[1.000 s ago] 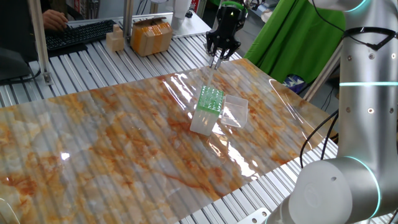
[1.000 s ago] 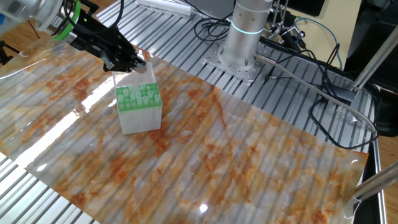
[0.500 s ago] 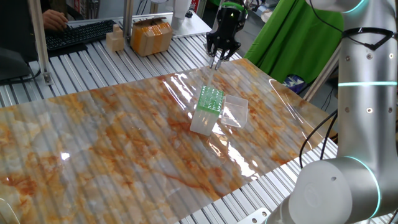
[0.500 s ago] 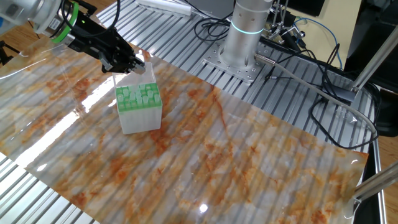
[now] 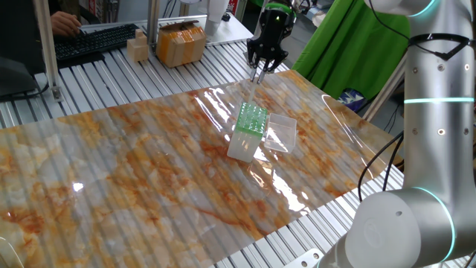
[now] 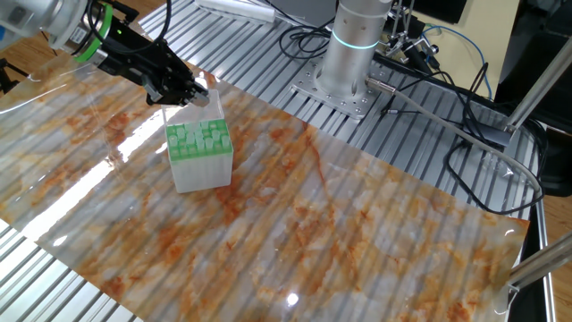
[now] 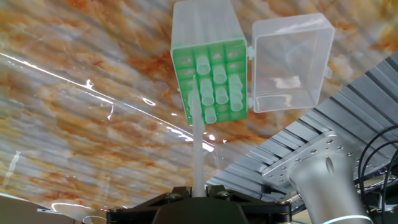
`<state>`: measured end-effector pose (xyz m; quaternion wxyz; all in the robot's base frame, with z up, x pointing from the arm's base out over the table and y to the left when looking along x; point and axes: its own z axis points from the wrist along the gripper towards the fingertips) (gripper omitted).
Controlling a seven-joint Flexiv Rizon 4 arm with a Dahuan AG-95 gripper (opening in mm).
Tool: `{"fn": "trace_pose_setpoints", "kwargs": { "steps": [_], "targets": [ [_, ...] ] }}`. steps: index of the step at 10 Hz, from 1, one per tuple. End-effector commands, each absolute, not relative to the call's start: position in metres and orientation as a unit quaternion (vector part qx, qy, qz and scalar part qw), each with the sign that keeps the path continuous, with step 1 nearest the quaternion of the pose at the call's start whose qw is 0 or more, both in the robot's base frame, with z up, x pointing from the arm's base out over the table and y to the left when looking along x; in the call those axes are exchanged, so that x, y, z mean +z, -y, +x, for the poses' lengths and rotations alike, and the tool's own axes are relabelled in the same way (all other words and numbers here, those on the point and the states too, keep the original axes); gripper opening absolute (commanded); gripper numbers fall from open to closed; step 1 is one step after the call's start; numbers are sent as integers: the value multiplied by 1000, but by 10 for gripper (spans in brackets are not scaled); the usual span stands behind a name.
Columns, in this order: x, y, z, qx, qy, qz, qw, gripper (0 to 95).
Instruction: Insert a large pipette tip into the holder for large pipette tips
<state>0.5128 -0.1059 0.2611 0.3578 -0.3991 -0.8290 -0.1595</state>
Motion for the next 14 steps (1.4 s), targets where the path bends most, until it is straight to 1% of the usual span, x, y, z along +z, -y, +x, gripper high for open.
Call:
{"fn": "trace_pose_setpoints", "kwargs": {
  "steps": [1,6,10,14],
  "targets": [
    [259,106,514,-160,829,-399,358,0],
    [255,105,515,-161,828,-400,358,0],
    [251,105,516,-170,827,-393,365,0],
    [252,106,518,-164,833,-380,367,0]
  ]
}}
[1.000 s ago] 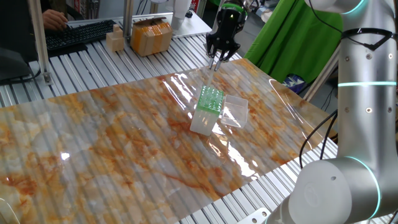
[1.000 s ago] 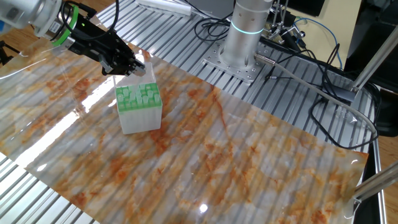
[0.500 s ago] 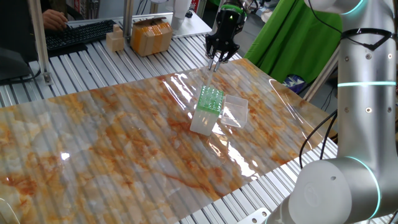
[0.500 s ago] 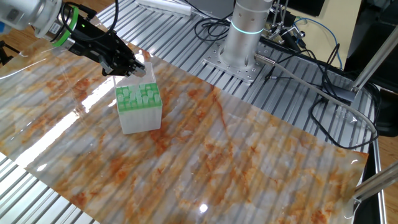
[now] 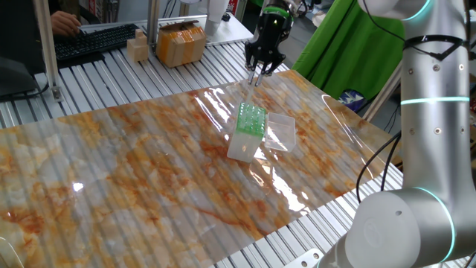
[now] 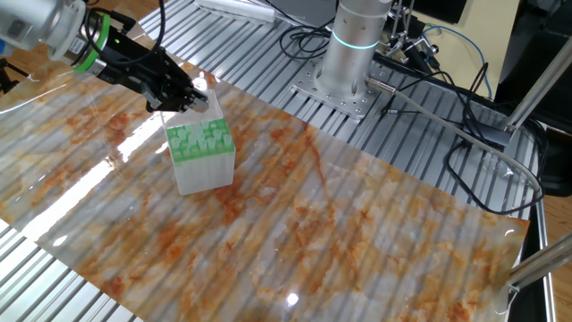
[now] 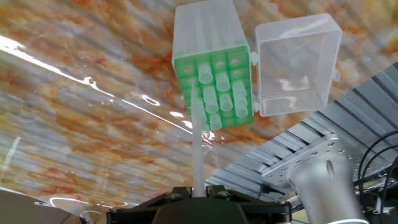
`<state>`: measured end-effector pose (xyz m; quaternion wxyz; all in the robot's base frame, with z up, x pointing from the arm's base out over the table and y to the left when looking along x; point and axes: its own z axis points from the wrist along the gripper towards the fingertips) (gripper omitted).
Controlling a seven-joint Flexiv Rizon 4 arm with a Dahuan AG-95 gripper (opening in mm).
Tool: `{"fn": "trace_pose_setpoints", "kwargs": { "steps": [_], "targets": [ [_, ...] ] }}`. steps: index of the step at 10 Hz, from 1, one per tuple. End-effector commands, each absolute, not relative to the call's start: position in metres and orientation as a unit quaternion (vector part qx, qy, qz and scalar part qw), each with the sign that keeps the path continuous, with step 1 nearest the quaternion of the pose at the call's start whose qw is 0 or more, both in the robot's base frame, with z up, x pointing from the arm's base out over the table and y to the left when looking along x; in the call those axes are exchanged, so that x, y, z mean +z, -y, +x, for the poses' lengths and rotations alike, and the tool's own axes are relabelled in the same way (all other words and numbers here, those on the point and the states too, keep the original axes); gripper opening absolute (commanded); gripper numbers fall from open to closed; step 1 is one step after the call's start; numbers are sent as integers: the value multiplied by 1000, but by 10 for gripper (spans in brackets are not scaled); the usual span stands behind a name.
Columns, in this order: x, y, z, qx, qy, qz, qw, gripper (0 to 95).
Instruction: Insert a large pipette tip into the holder for large pipette tips
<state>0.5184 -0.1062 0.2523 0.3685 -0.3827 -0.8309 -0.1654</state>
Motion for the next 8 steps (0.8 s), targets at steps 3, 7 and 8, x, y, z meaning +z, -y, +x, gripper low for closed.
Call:
{"fn": "trace_pose_setpoints", "kwargs": {
  "steps": [3,7,8],
  "targets": [
    [252,106,518,-165,836,-374,366,0],
    [251,106,518,-163,836,-369,371,0],
    [250,106,519,-161,836,-369,372,0]
  ]
}}
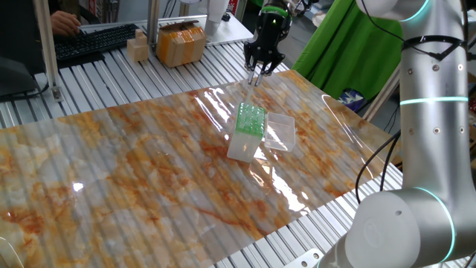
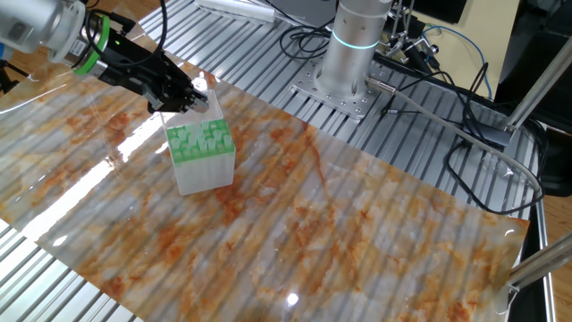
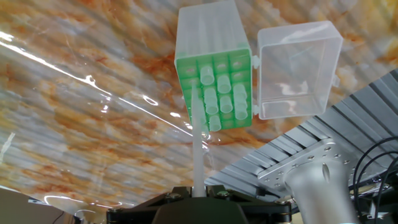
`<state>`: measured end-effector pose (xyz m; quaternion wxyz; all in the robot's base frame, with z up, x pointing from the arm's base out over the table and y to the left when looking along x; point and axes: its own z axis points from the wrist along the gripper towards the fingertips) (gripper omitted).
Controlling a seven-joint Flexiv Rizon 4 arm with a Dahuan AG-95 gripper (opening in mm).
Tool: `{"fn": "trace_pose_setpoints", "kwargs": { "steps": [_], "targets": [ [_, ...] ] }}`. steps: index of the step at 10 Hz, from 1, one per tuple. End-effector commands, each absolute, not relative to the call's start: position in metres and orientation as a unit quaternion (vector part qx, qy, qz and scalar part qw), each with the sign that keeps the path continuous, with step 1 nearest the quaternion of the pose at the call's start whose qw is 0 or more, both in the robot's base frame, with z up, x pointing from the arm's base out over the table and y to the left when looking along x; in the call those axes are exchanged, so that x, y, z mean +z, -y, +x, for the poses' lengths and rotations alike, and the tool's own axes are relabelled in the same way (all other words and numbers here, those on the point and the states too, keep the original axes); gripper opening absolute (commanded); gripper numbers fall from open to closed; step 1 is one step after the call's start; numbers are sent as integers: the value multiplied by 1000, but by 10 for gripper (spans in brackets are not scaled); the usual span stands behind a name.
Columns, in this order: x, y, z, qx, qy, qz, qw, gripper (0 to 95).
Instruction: Insert a large pipette tip into the holder for large pipette tips
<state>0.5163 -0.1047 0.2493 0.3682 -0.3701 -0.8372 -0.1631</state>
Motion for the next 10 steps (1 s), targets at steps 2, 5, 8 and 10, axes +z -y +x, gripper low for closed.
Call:
{"fn": "trace_pose_setpoints", "kwargs": {
  "steps": [2,5,8,10],
  "targets": [
    [250,106,519,-159,834,-370,377,0],
    [248,106,520,-158,833,-370,381,0],
    [247,106,520,-155,830,-375,382,0],
    [247,107,520,-153,829,-379,383,0]
  ]
}}
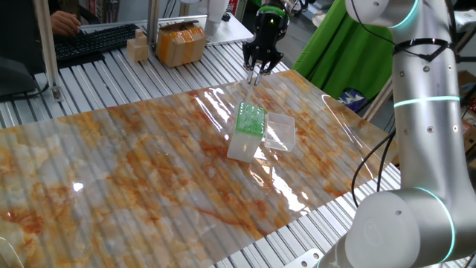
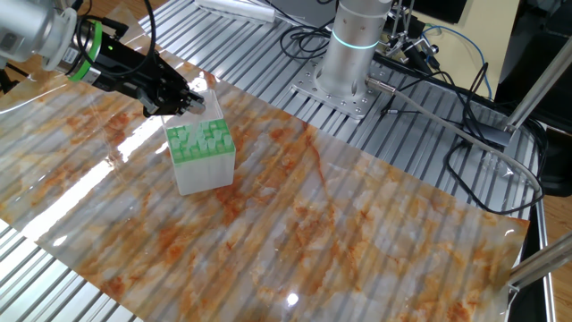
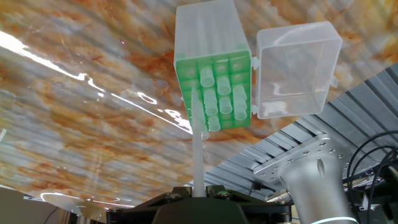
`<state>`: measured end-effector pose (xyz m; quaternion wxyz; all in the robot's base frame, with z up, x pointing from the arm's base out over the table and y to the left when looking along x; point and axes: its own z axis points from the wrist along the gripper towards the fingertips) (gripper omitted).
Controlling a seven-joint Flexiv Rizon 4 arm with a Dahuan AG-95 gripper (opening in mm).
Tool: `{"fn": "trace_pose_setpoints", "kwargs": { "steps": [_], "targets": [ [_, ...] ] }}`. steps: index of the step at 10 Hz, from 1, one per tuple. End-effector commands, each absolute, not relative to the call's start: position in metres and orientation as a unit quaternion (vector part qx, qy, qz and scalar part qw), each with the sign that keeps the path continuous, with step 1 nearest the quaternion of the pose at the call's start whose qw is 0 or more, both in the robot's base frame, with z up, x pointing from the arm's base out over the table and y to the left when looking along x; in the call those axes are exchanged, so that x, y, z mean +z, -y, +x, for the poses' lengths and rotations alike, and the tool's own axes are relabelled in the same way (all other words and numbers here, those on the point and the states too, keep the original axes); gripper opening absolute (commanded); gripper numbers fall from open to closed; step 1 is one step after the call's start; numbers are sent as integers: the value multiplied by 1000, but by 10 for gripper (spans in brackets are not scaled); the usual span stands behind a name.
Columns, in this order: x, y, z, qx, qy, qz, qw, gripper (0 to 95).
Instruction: Insert a large pipette tip into the holder for large pipette tips
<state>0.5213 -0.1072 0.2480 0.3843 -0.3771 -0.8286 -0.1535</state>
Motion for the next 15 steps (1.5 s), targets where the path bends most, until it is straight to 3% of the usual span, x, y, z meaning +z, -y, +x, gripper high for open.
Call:
{"fn": "trace_pose_setpoints", "kwargs": {
  "steps": [1,2,15],
  "targets": [
    [247,107,520,-152,828,-380,383,0],
    [247,107,520,-152,827,-382,384,190],
    [259,105,518,-148,836,-376,373,190]
  ]
}}
